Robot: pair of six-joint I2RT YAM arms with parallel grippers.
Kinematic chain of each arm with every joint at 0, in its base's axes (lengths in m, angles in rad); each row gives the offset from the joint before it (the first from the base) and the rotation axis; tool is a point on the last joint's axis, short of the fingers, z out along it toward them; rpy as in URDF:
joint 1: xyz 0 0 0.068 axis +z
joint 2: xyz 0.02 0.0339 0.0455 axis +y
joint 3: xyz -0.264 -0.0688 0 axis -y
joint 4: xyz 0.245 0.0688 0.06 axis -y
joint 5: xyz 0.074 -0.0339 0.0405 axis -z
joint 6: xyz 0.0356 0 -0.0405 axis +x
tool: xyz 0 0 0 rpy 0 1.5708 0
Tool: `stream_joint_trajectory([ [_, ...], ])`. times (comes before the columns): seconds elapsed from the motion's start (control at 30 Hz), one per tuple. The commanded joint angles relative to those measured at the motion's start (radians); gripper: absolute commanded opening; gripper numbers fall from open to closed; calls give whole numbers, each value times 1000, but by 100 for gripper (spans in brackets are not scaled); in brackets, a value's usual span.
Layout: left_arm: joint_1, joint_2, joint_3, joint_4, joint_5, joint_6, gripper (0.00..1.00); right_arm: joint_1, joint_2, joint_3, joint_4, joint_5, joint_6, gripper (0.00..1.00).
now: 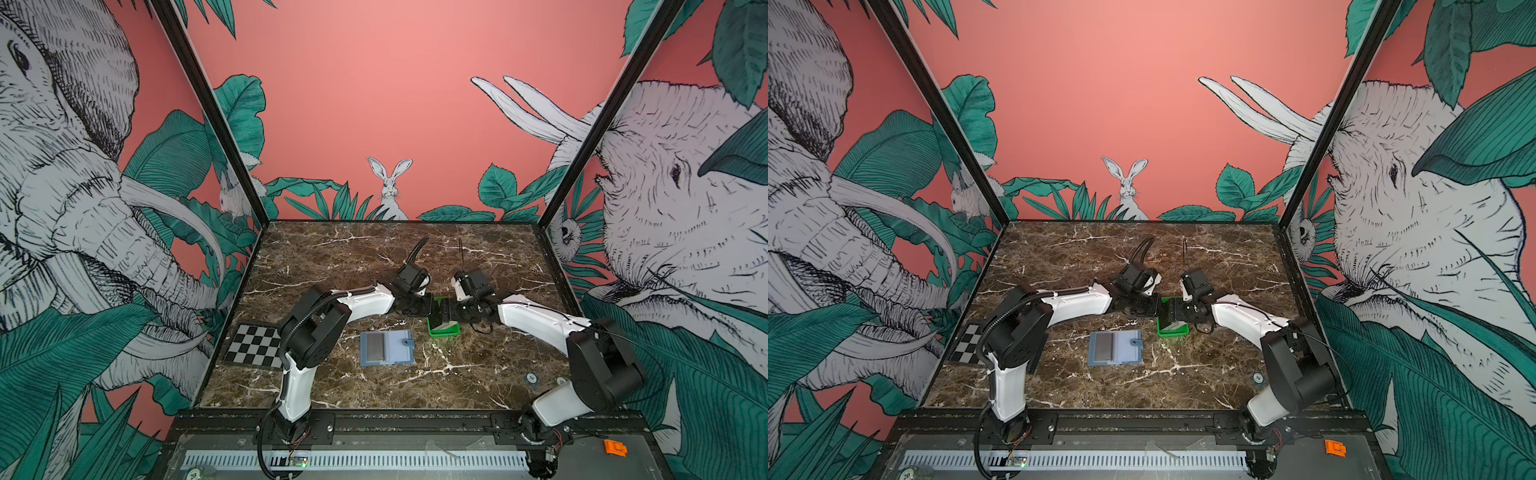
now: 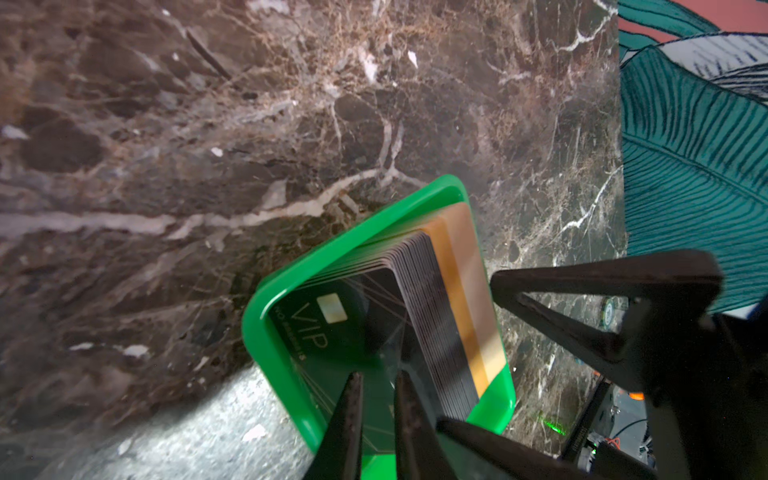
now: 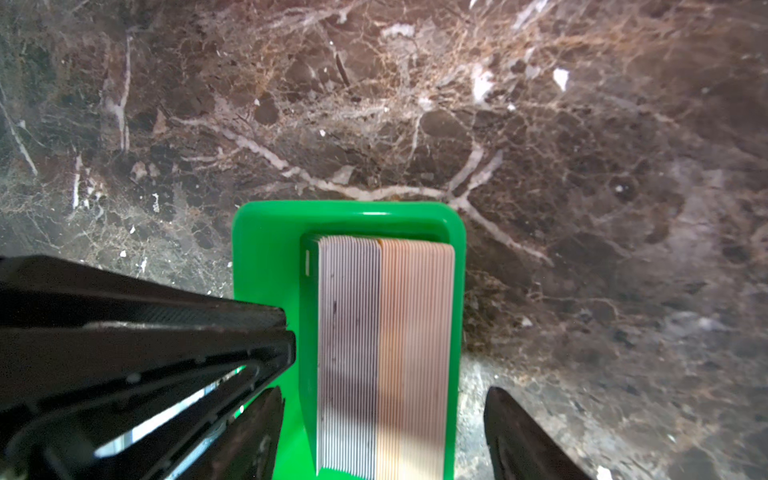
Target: Put the credit cards into the card holder
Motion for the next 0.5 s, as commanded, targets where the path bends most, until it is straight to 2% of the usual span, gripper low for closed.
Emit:
stream_joint_trajectory([
  [0.0,-5,5,22,-30,-8,0,17,-5,27,18,21,-8,-9,76],
  [0.47,-5,13,18,-64,-29,9,14,-20,44,14,25,15,3,75],
])
